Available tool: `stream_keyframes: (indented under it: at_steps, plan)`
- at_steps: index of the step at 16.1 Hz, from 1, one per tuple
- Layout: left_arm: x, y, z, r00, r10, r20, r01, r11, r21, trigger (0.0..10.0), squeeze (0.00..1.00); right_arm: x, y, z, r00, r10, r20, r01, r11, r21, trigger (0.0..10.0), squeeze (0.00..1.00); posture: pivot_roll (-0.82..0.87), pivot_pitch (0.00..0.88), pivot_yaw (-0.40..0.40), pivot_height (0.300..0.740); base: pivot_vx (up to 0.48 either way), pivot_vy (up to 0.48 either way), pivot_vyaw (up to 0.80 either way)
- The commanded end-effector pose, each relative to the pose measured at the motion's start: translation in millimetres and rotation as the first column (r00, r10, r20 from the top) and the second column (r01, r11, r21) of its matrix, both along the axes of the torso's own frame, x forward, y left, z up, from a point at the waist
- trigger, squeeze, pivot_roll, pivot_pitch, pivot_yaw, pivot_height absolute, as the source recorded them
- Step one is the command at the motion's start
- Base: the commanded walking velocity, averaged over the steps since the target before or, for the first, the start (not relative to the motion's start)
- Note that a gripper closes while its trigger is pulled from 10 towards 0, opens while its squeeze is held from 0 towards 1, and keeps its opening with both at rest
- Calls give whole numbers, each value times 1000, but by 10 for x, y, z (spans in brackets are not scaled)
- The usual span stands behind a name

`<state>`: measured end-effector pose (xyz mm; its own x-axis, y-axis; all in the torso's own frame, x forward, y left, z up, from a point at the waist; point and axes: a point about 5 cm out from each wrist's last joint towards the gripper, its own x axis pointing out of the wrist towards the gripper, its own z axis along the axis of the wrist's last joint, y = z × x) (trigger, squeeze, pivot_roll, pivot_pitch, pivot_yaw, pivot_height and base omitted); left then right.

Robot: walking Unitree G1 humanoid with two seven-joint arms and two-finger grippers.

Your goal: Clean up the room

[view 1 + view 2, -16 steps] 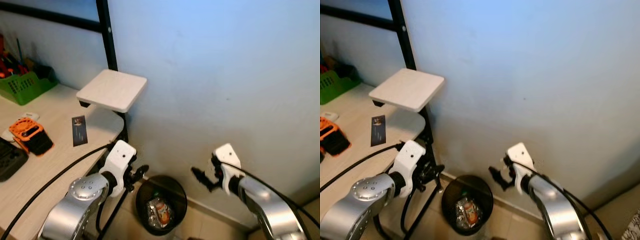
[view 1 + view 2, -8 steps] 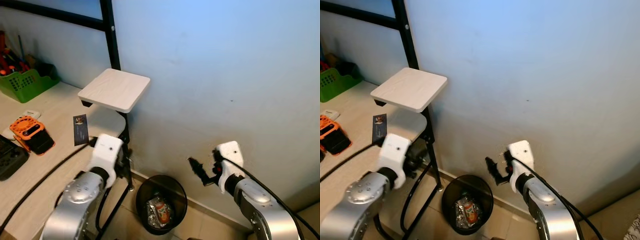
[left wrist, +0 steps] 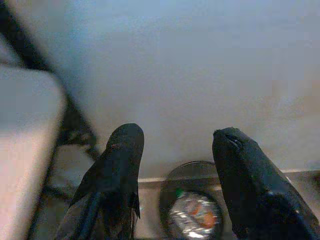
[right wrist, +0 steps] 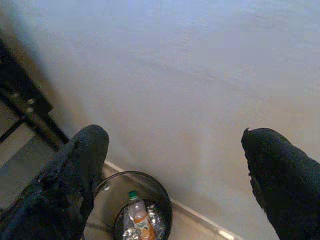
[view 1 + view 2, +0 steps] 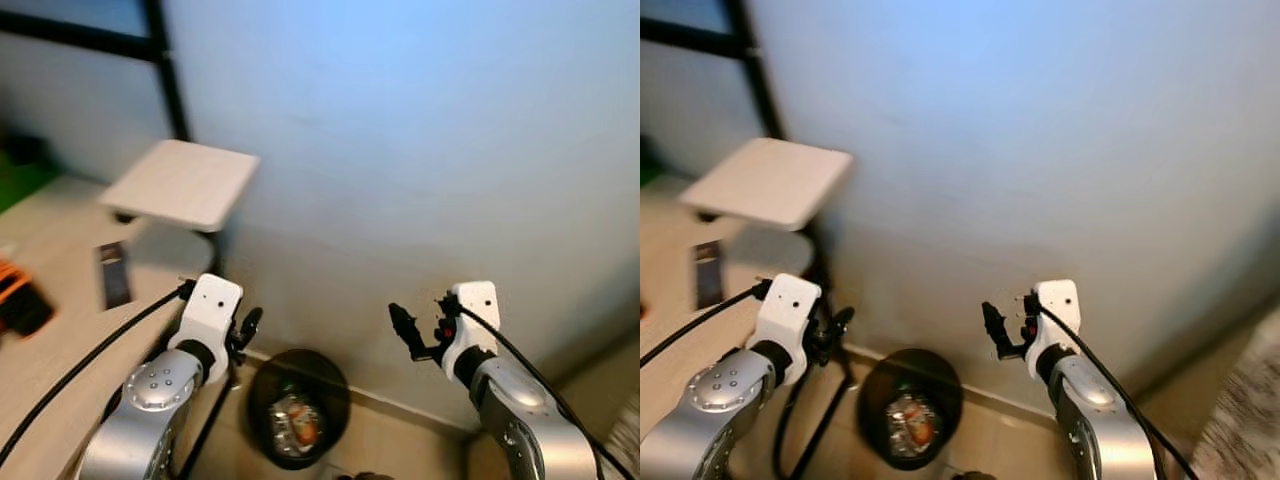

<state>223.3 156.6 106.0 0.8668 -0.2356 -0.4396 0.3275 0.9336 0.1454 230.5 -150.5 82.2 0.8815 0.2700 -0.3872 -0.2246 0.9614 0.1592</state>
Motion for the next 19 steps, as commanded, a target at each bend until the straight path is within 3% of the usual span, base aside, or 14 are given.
stream_keyframes:
  at_steps: [1,4,7,9,10,11,13,15,19]
  plan:
    - [-2,-12,40,1000,-13,1,13,1000,-21,10000,0,-20,-25,3,1000,-15,-5,15,1000,14,10000,0,-47,0,-64,740,0,0,-800]
    - [-47,-35,-5,999,-53,-11,53,998,41,10000,0,-47,-41,23,1000,-16,15,16,999,31,10000,0,-56,0,-60,740,0,0,-800]
    - [38,-22,151,994,54,96,-46,996,-80,10000,0,-26,-54,60,999,-32,37,31,999,22,10000,0,-59,0,-54,740,0,0,-800]
    - [49,-24,181,992,69,107,-59,994,-93,10000,0,-20,-60,75,999,-24,48,25,999,-24,10000,0,-55,0,-57,740,0,0,-791]
    - [43,-30,165,992,42,117,-37,998,-48,10000,0,-25,-37,68,999,-28,46,28,1000,13,10000,0,-55,0,-58,740,0,0,-781]
    - [45,-10,156,991,69,118,-63,996,-55,10000,0,-25,-37,71,998,-31,50,30,999,21,10000,0,-58,0,-55,740,0,0,-781]
    - [48,26,136,990,93,107,-88,995,-50,10000,0,-7,-62,93,996,-32,81,34,999,-23,10000,0,-62,0,-54,740,0,0,-769]
    - [33,16,113,991,35,128,-37,999,16,10000,0,12,-73,110,993,-38,112,43,998,-41,10000,0,-56,0,-57,740,0,0,-766]
    - [37,21,80,993,64,100,-65,998,5,10000,0,17,-74,64,994,-67,90,69,997,-26,10000,0,-60,0,-49,740,0,0,-767]
